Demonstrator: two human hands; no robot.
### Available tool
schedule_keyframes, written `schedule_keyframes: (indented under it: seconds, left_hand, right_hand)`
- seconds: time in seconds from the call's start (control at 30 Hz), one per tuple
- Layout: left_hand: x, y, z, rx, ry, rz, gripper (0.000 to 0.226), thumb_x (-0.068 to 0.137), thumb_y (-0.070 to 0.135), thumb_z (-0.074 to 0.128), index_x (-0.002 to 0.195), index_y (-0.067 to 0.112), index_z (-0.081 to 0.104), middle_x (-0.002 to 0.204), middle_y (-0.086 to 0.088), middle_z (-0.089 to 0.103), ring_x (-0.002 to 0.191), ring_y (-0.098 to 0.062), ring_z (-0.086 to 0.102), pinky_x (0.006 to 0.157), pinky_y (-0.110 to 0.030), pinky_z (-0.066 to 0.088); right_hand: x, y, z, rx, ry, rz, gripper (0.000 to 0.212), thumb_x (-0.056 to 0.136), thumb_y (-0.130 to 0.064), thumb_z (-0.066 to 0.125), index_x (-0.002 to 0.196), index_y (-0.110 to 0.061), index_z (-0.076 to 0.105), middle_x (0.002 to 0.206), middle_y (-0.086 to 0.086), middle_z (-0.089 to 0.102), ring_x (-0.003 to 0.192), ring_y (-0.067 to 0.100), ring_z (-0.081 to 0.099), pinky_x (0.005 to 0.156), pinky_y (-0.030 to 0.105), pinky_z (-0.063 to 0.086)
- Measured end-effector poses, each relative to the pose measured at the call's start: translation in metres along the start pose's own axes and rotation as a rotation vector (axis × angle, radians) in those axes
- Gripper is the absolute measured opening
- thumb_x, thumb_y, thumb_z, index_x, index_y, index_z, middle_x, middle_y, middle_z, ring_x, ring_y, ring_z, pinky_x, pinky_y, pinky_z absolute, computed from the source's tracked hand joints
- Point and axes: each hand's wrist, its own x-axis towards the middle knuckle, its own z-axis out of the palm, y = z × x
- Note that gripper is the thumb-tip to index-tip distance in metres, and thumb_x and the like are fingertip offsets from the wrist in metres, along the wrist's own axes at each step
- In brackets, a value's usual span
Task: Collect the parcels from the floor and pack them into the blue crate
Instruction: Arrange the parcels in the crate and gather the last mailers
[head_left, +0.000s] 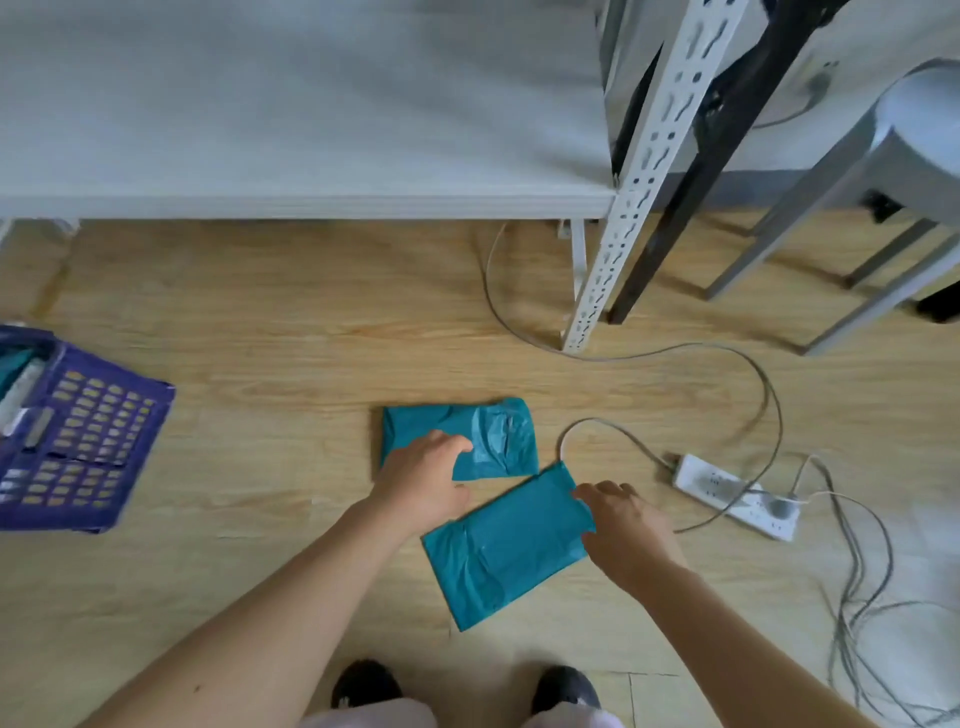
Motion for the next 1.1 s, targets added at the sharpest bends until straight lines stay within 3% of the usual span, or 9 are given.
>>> schedule_keyframes:
  seconds: [0.27,0.4,0.6,0.67,0.73,0.8,0.9,1.0,1.1]
  left_hand:
    - [0.118,-0.078,0.17,-0.012,-0.024,-0.039,0.054,0.084,0.026,0.06,0.135,0.023,0.045,0.135,0.001,0.046,0.125,-0.019,0.045,0.102,-0.031,0.038]
    - [0.159,-0.111,0.236,-0.022,-0.027,-0.062,0.055,0.08,0.024,0.066,0.132,0.024,0.047,0.131,0.0,0.049,0.123,-0.019,0.047,0.101,-0.03,0.039]
    - [0.173,-0.146,0.299,-0.08,-0.108,-0.154,0.063,0.077,0.026,0.07,0.134,0.024,0.044,0.133,0.0,0.045,0.125,-0.017,0.045,0.102,-0.032,0.04]
    - [0.167,-0.157,0.305,-0.097,-0.122,-0.186,0.063,0.078,0.025,0.069,0.136,0.025,0.044,0.134,0.002,0.044,0.124,-0.016,0.045,0.102,-0.031,0.04]
    - [0.162,-0.167,0.306,-0.101,-0.129,-0.215,0.062,0.08,0.025,0.068,0.136,0.026,0.043,0.135,0.003,0.042,0.124,-0.014,0.045,0.102,-0.029,0.04]
    - [0.161,-0.174,0.305,-0.106,-0.127,-0.236,0.06,0.08,0.025,0.068,0.135,0.026,0.044,0.136,0.004,0.042,0.123,-0.014,0.046,0.101,-0.029,0.041]
    - [0.17,-0.175,0.302,-0.111,-0.114,-0.246,0.058,0.08,0.024,0.068,0.134,0.025,0.045,0.136,0.003,0.044,0.123,-0.016,0.047,0.102,-0.03,0.041]
    - [0.176,-0.169,0.292,-0.118,-0.091,-0.221,0.055,0.082,0.026,0.066,0.134,0.025,0.046,0.135,0.002,0.045,0.124,-0.017,0.046,0.102,-0.032,0.041]
    - [0.166,-0.166,0.27,-0.133,-0.056,-0.198,0.055,0.084,0.028,0.065,0.135,0.024,0.045,0.139,0.003,0.044,0.127,-0.016,0.044,0.103,-0.028,0.038]
  right_hand:
    - [0.146,0.018,0.188,-0.17,-0.079,-0.194,0.061,0.082,-0.009,0.054,0.139,-0.023,0.037,0.149,0.002,0.03,0.136,0.023,0.028,0.108,0.032,0.033]
    - [0.202,0.02,0.244,-0.308,-0.11,-0.314,0.079,0.084,-0.01,0.057,0.15,-0.02,0.016,0.159,0.003,0.001,0.146,0.022,0.006,0.116,0.037,0.016]
    - [0.243,0.031,0.297,-0.476,-0.109,-0.35,0.087,0.089,-0.014,0.055,0.151,-0.021,-0.005,0.159,0.009,-0.01,0.147,0.026,-0.005,0.117,0.049,0.002]
    - [0.244,0.029,0.309,-0.487,-0.066,-0.354,0.09,0.085,-0.012,0.058,0.151,-0.023,-0.002,0.158,0.016,-0.003,0.147,0.029,0.002,0.117,0.05,0.003]
    - [0.245,0.024,0.316,-0.504,0.071,-0.398,0.099,0.071,-0.012,0.07,0.151,-0.025,0.013,0.148,0.022,0.026,0.14,0.034,0.028,0.116,0.052,0.009]
    - [0.246,0.021,0.316,-0.525,0.063,-0.373,0.1,0.065,-0.012,0.073,0.149,-0.026,0.022,0.133,0.017,0.039,0.127,0.033,0.041,0.117,0.055,0.014]
    - [0.253,0.016,0.306,-0.522,0.089,-0.301,0.075,0.051,-0.017,0.079,0.122,-0.022,0.056,0.109,0.011,0.053,0.1,0.029,0.057,0.098,0.049,0.043]
    - [0.254,0.01,0.286,-0.434,-0.036,-0.258,0.041,0.077,-0.017,0.064,0.118,-0.019,0.057,0.12,0.007,0.051,0.113,0.027,0.051,0.096,0.037,0.041]
    - [0.244,0.0,0.259,-0.304,-0.168,-0.178,0.037,0.086,-0.019,0.055,0.122,-0.02,0.057,0.127,0.004,0.053,0.12,0.025,0.051,0.097,0.032,0.043]
